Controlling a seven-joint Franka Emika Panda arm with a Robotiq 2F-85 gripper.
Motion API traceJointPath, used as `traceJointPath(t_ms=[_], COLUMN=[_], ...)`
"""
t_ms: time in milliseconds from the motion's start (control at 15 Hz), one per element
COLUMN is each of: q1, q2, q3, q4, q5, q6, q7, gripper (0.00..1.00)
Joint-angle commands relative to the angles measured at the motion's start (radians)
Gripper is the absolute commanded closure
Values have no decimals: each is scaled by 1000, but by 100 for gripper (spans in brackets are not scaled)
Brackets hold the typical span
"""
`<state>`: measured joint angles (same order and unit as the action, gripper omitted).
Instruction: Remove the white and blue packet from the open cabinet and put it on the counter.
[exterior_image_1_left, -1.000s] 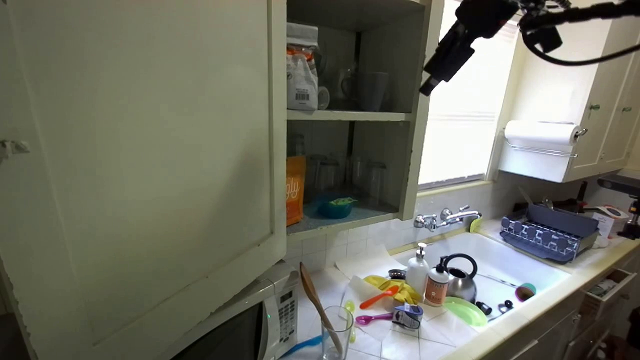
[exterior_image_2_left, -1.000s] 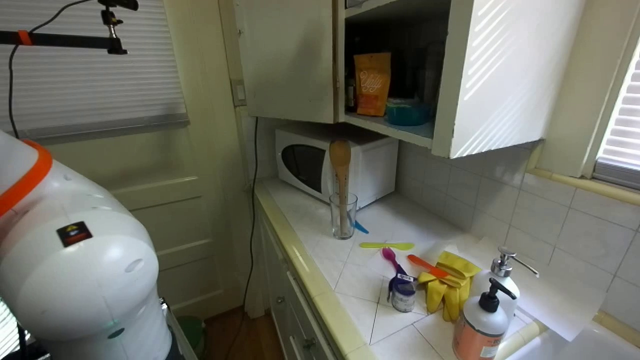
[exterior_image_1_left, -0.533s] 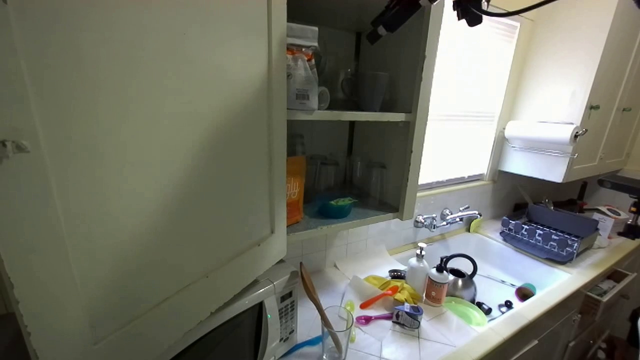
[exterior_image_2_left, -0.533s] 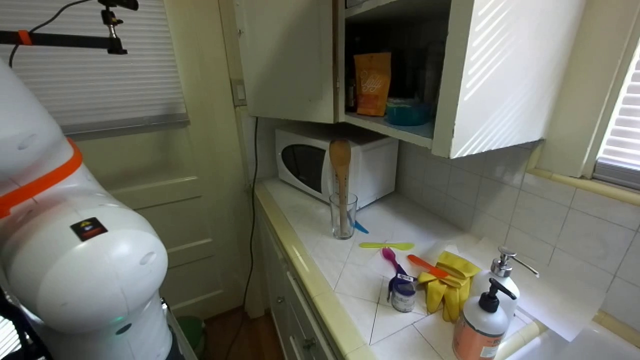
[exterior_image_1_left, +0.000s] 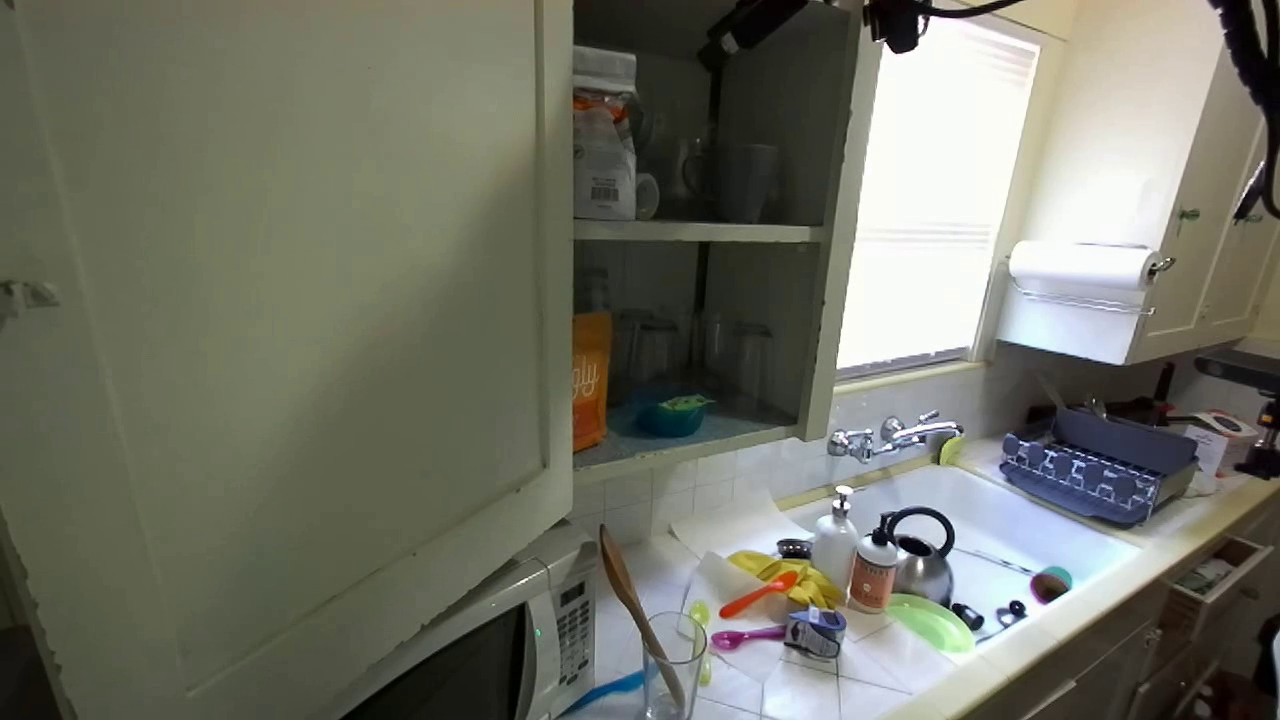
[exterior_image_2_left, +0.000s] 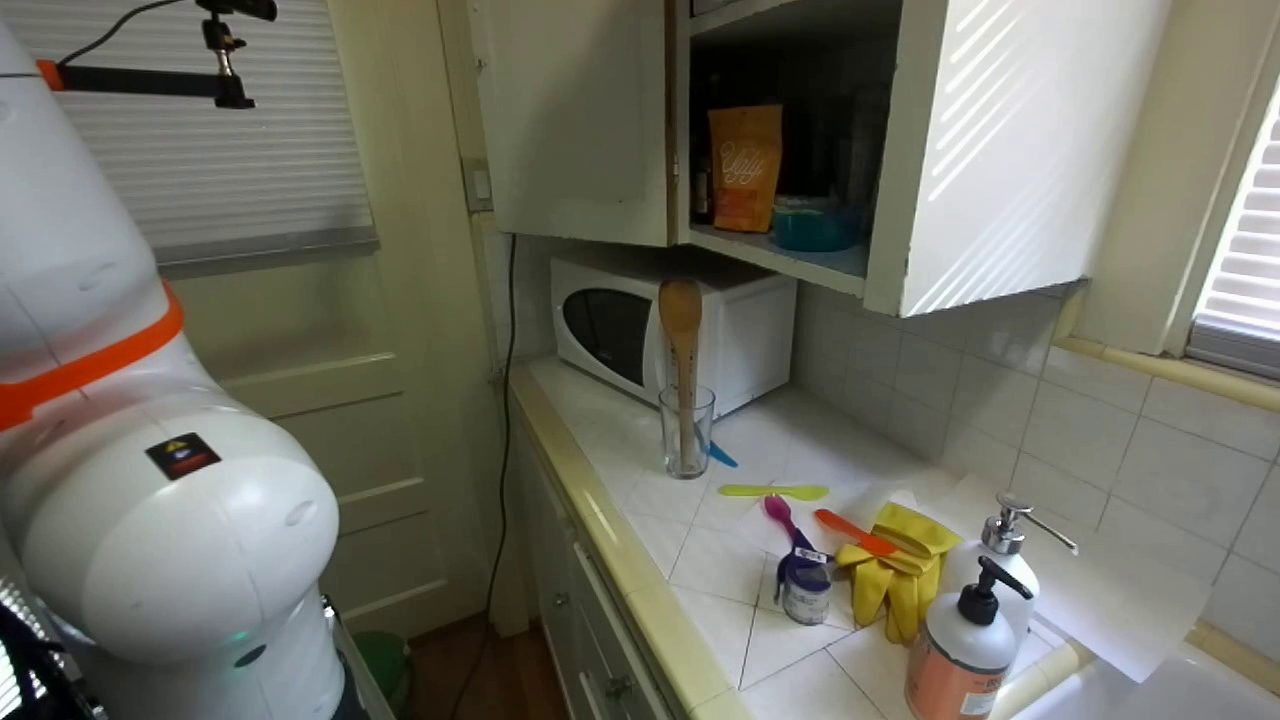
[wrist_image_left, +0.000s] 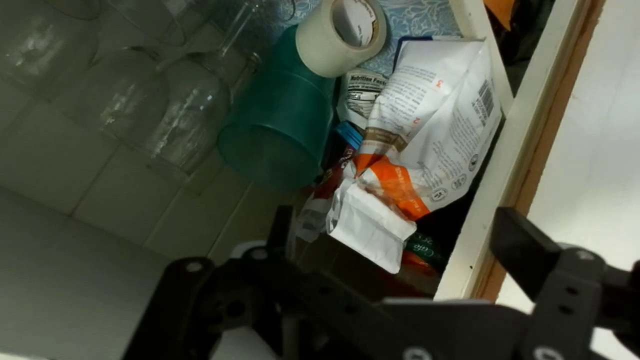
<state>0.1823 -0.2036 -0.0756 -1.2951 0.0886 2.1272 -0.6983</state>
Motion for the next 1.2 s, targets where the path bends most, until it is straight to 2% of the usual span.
traceJointPath(t_ms=[0,200,333,533,867,1133], q1=[0,-20,-11,-3,10,10], q2=[28,46,54,70,96,114], q3=[-4,26,26,24,11,8], q4=[15,17,3,-2,1,-5], q5=[7,-110,-114,-84,51,138], q6=[6,-19,-7,47,171,219], q7=[1,79,87,73,9,-80], gripper=[0,0,0,0,0,0])
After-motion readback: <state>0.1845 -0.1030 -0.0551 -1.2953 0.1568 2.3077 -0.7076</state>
